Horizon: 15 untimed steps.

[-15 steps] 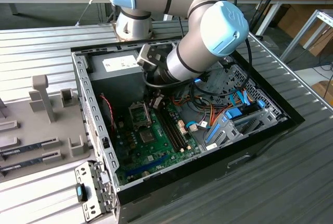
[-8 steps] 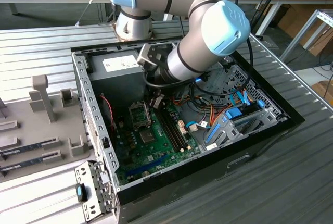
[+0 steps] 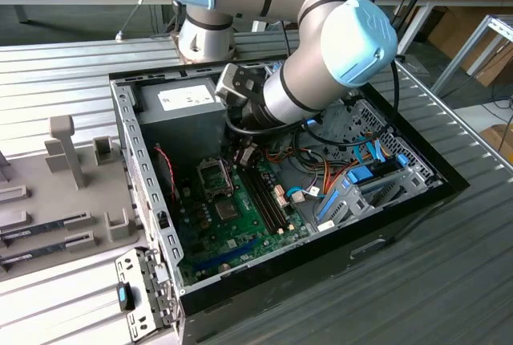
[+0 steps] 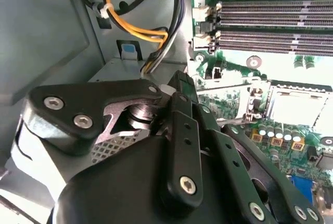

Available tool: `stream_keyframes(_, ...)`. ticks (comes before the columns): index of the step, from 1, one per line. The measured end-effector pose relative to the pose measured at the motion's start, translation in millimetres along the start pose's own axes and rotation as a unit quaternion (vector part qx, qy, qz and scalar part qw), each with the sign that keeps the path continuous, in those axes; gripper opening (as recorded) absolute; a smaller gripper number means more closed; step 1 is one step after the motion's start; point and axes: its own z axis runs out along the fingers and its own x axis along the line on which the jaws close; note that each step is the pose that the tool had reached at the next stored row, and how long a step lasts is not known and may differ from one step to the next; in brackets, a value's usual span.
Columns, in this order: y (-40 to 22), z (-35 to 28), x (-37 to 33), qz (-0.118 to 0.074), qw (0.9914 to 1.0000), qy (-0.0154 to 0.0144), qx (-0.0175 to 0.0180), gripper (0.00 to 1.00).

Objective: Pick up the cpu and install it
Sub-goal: 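Close the cpu cover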

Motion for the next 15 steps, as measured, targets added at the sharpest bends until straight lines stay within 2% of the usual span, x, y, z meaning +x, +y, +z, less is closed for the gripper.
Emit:
stream_keyframes(5,-5.3,8.4,0.7,0.001,0.99999,-0.0012,-0.0033,0.11)
stream_keyframes(7,-5.9,9.9,1.0,0.001,0.99999,-0.0018,-0.0039,0.11)
stream_keyframes(10,-7.5,13.3,1.5,0.002,0.99998,-0.0036,-0.0055,0.11)
stream_keyframes(15,-9.4,17.9,2.3,0.004,0.99992,-0.0087,-0.0081,0.11)
